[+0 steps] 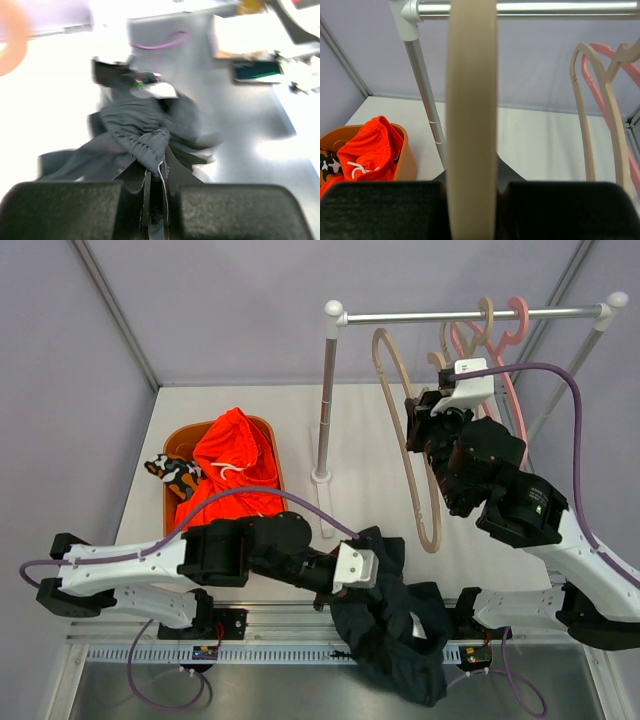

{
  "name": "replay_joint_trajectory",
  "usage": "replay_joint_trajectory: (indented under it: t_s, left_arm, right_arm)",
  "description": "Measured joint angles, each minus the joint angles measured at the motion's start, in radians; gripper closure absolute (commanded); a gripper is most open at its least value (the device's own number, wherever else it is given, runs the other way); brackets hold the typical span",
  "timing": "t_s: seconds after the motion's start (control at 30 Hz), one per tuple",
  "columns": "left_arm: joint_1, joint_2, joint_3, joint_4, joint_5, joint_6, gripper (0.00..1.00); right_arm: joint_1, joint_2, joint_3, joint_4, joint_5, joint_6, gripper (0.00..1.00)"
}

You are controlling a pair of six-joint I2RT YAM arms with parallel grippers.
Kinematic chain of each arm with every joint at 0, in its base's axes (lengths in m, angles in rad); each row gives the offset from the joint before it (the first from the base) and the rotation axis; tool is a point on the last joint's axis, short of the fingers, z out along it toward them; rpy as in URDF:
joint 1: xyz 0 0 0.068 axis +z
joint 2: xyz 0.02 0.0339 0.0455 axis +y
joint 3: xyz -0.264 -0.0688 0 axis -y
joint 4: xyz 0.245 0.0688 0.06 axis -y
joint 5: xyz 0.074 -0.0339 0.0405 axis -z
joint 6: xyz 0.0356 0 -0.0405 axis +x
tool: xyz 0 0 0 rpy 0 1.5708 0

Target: Remove the shorts from the hanger

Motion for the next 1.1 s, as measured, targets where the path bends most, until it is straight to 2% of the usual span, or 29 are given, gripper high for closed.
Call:
replay_joint_trajectory:
  t_s: [0.17, 0.2, 0.4, 0.53, 0.7, 0.87, 0.97, 1.1]
  left_arm:
    - [-0.003, -0.085, 0.035, -0.021, -0.327, 0.008, 1.00]
    - [-0.003, -0.095, 0.073, -0.033, -0.436, 0.020, 1.00]
    - [-0.002, -0.111, 0.319, -0.012, -0.841, 0.146, 1.00]
    - [0.000, -0.117, 0.463, 0.169, -1.044, 0.350, 1.00]
    - [0.000, -0.132, 0.562, 0.442, -1.192, 0.614, 1.00]
    - [0.002, -0.212, 0.496, 0.644, -1.276, 0.774, 1.00]
    - [0.002, -0.291, 0.363, 0.697, -1.310, 0.781, 1.00]
    - [0.013, -0.370, 0.169, 0.681, -1.351, 0.710, 1.00]
  right_arm:
    - [-0.015, 0.047, 0.074, -0.056, 0.008, 0.024, 1.00]
    - [-0.025, 0.058, 0.090, -0.079, 0.006, 0.039, 1.00]
    - [-0.098, 0.084, 0.091, -0.207, -0.044, 0.139, 1.00]
    - [-0.132, 0.071, 0.079, -0.261, -0.084, 0.186, 1.00]
    - [-0.138, 0.048, 0.071, -0.292, -0.111, 0.216, 1.00]
    - [-0.143, 0.037, 0.051, -0.312, -0.126, 0.231, 1.00]
    - [-0.145, 0.037, 0.042, -0.322, -0.127, 0.237, 1.00]
    - [-0.146, 0.037, 0.040, -0.330, -0.142, 0.247, 1.00]
